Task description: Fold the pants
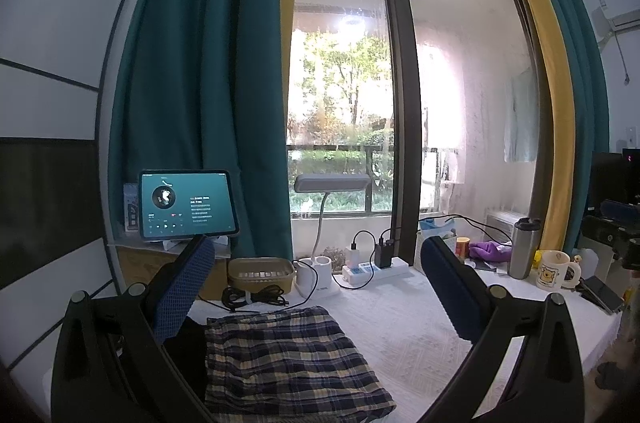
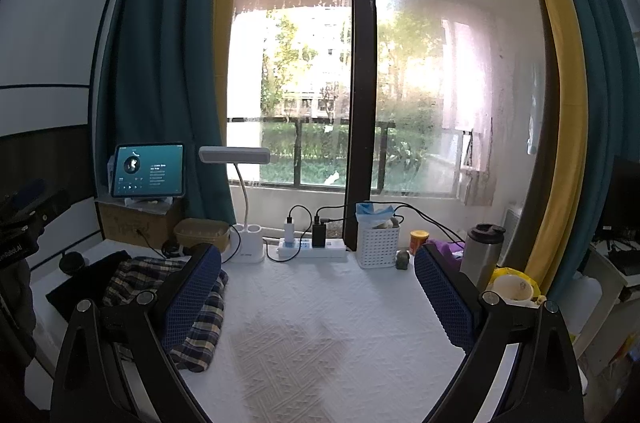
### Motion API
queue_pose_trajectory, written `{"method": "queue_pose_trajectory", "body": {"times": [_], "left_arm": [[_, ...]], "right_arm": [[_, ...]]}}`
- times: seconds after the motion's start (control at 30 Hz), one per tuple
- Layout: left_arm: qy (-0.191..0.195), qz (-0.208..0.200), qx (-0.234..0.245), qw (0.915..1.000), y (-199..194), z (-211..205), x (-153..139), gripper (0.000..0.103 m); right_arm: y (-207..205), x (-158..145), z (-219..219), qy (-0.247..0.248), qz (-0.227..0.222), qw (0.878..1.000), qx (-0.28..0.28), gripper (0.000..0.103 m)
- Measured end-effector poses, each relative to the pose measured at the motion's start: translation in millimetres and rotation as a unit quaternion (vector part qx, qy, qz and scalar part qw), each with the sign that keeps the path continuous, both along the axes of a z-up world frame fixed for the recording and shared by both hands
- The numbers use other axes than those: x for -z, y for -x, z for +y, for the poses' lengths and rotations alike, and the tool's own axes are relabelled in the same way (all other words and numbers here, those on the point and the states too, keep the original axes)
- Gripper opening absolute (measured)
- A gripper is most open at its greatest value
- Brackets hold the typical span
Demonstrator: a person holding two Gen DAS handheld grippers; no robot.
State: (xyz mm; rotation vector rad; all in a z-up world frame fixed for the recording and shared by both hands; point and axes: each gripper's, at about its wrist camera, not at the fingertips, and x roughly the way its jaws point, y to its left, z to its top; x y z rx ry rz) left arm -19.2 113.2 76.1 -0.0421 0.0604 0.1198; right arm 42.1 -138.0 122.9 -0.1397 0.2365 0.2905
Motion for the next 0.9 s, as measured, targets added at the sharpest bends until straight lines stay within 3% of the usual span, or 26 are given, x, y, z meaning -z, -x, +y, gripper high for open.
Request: {"method": "queue_pose_trajectory", "body": {"times": [0.9], "left_arm": [[0.004, 0.0, 0.008, 1.0, -1.0, 0.4, 1.6, 0.102]], "right_arm": [[-5.4, 5.4, 1.5, 0.004, 0.007, 1.0, -0.003, 0.098]]}}
